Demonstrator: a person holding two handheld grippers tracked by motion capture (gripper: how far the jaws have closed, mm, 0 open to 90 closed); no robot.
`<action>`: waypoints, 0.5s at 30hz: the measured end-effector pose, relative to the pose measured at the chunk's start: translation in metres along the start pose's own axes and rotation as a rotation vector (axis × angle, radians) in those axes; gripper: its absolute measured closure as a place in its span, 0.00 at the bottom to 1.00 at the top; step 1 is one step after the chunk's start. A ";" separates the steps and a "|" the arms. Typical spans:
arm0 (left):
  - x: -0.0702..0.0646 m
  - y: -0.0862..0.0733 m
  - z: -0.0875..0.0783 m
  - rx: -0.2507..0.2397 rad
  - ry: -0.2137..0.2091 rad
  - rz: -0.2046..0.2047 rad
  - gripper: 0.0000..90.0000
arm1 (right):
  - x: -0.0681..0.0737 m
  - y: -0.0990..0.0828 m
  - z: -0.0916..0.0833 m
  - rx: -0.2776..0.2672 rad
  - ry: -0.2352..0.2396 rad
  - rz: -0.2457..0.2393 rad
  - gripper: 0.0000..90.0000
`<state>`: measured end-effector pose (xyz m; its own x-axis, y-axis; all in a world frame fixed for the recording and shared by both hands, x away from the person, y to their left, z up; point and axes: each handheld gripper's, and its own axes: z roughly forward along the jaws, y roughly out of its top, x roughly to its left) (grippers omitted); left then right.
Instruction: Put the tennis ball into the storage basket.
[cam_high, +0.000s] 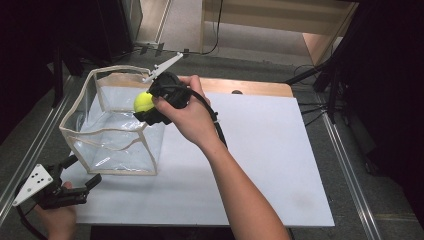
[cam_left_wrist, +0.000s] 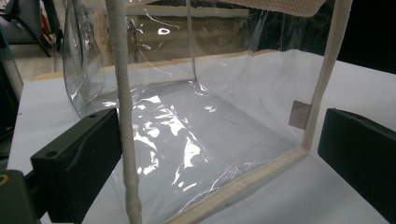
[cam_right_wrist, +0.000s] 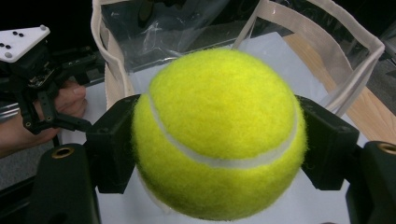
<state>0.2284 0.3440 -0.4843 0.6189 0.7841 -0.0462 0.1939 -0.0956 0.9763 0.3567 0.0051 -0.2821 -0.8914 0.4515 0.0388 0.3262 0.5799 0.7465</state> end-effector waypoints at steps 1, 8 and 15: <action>0.000 0.000 0.000 0.000 0.000 0.000 0.00 | 0.000 0.001 0.001 -0.002 0.001 -0.006 0.26; 0.000 0.000 0.000 -0.004 -0.002 -0.003 0.00 | 0.002 0.007 0.008 0.001 0.007 -0.008 0.26; 0.000 0.000 0.000 -0.003 -0.003 -0.002 0.00 | 0.003 0.011 0.016 0.009 0.018 -0.017 0.26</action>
<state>0.2286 0.3442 -0.4842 0.6206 0.7826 -0.0487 0.1925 -0.0919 0.9770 0.3629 0.0237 -0.2845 -0.9024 0.4293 0.0378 0.3134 0.5935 0.7413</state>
